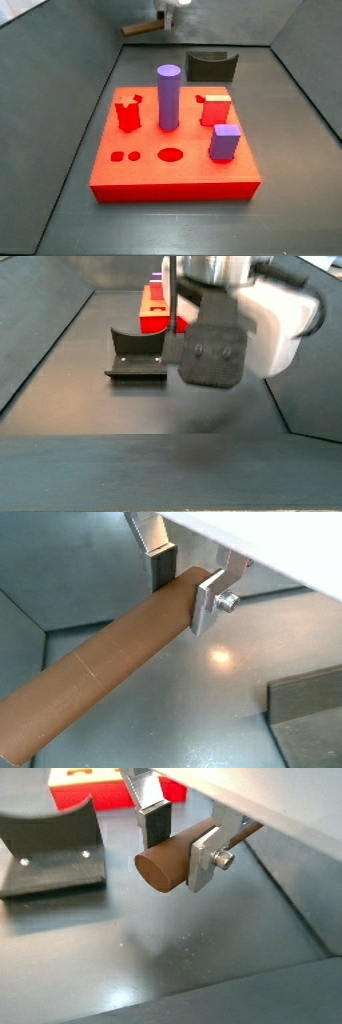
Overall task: Pick up the oval object. Move up. Place the oval object on the fixture. Regrasp the oval object. Move to above the board. Insert the oval object.
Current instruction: Place the oval object on the fixture.
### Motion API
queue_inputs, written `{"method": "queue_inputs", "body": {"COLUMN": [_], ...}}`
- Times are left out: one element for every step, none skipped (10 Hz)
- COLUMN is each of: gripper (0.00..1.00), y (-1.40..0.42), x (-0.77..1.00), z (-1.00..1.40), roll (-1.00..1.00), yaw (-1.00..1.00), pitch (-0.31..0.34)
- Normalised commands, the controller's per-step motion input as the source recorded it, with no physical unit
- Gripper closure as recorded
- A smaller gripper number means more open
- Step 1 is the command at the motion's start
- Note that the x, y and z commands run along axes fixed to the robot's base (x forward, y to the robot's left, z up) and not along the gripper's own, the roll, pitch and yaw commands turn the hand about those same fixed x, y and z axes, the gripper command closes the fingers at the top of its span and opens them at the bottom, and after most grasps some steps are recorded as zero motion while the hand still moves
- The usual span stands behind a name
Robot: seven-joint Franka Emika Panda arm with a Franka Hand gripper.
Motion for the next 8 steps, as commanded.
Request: {"method": "queue_inputs", "body": {"gripper": [1.00,1.00,1.00,1.00,1.00,1.00,1.00,1.00], "y": [-0.01,-0.01,-0.01,-0.01,-0.01,0.00,0.00,0.00], "x": [-0.03,-0.03,-0.03,-0.03,-0.03,-0.02,-0.01,0.00], "z": [1.00,1.00,1.00,0.90,0.81,0.56,0.41,0.25], "roll": [0.07,0.09,0.10,0.10,0.09,0.06,0.05,0.05], "yaw": [0.00,0.01,0.02,0.02,0.02,0.01,0.01,0.01], "pitch": [0.065,0.084,0.091,0.092,0.090,0.084,0.088,0.098]}}
